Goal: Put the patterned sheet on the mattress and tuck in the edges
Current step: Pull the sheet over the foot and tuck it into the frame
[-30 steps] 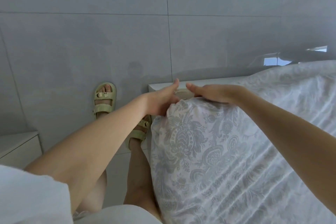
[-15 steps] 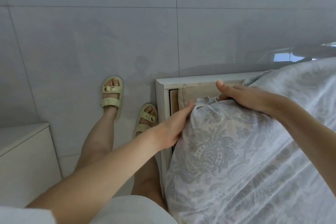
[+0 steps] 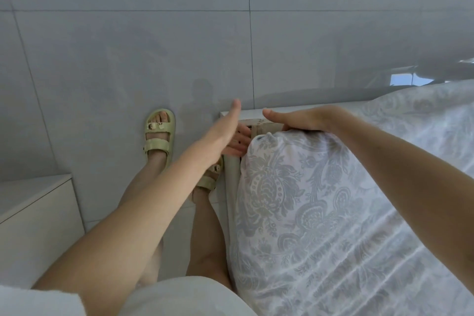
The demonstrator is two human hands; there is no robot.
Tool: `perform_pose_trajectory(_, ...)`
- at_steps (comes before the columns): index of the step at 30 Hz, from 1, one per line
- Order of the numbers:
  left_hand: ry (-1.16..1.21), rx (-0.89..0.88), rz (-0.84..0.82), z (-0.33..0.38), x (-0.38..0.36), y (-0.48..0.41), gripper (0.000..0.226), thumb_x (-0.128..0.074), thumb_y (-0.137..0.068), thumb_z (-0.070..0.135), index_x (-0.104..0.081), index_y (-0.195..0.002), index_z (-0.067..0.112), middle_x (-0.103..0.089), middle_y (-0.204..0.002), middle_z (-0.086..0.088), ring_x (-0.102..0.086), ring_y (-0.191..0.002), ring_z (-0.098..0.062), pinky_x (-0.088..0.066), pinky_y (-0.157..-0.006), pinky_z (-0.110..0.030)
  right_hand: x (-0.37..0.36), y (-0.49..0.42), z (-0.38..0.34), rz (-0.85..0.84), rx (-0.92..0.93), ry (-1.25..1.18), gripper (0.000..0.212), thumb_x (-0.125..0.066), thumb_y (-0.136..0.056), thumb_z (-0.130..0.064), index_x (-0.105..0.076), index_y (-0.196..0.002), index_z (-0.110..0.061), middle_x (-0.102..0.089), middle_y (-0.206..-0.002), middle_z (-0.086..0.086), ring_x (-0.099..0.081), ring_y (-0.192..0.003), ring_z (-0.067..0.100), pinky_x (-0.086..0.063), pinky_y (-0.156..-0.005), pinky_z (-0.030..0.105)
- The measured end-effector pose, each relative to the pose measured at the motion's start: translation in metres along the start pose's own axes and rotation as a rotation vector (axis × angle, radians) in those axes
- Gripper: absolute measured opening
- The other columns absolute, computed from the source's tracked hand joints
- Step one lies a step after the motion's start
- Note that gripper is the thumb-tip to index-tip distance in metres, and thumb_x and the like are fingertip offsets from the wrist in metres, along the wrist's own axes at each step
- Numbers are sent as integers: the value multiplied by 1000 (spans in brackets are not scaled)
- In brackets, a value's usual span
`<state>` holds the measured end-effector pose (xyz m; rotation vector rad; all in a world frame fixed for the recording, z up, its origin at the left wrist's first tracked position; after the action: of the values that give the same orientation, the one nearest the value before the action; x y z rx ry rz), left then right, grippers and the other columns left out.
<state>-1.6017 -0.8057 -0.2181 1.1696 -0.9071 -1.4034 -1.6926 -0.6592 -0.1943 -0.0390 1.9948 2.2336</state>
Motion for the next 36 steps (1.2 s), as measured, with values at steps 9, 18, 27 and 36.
perform_pose_trajectory(9, -649, -621, 261, -19, -49, 28, 63, -25, -91, 65, -57, -103, 12, -63, -92, -2, -58, -88, -17, -42, -67, -28, 5, 8, -2, 217, 139, 35, 96, -3, -79, -81, -72, -97, -17, -69, -81, 6, -66, -83, 21, -45, -91, 38)
perform_pose_trajectory(18, -380, -525, 309, -25, -34, -29, 53, -20, -102, 40, -60, -96, 7, -68, -99, -14, -61, -97, -31, -45, -83, -37, -71, -17, 11, 1184, 607, 334, 47, -24, -98, -39, -66, -104, -21, -70, -93, -5, -63, -87, 20, -36, -85, 36)
perform_pose_trajectory(27, -88, -316, 402, -48, 10, -16, 33, -32, -99, 41, -52, -100, 14, -63, -105, -12, -60, -101, -30, -48, -92, -45, -69, -25, 9, 1267, 616, 286, 48, -23, -97, -41, -66, -106, -21, -70, -94, -5, -63, -90, 21, -36, -87, 36)
perform_pose_trajectory(36, 172, 150, -39, -153, -15, 32, 43, -28, -103, 34, -60, -105, 6, -64, -93, -8, -59, -97, -24, -47, -96, -40, -106, 15, 6, 1407, 704, 352, 41, -37, -96, -38, -64, -114, -13, -67, -116, 2, -58, -112, 21, -27, -108, 46)
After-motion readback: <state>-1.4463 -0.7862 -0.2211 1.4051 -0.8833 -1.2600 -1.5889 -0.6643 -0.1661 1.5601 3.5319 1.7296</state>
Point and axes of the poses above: each hand's wrist, its own y-axis away from the middle knuckle, its own x-axis out of the back of the hand, z = x × y, the point moved 2 cm from there along -y, towards the middle knuckle
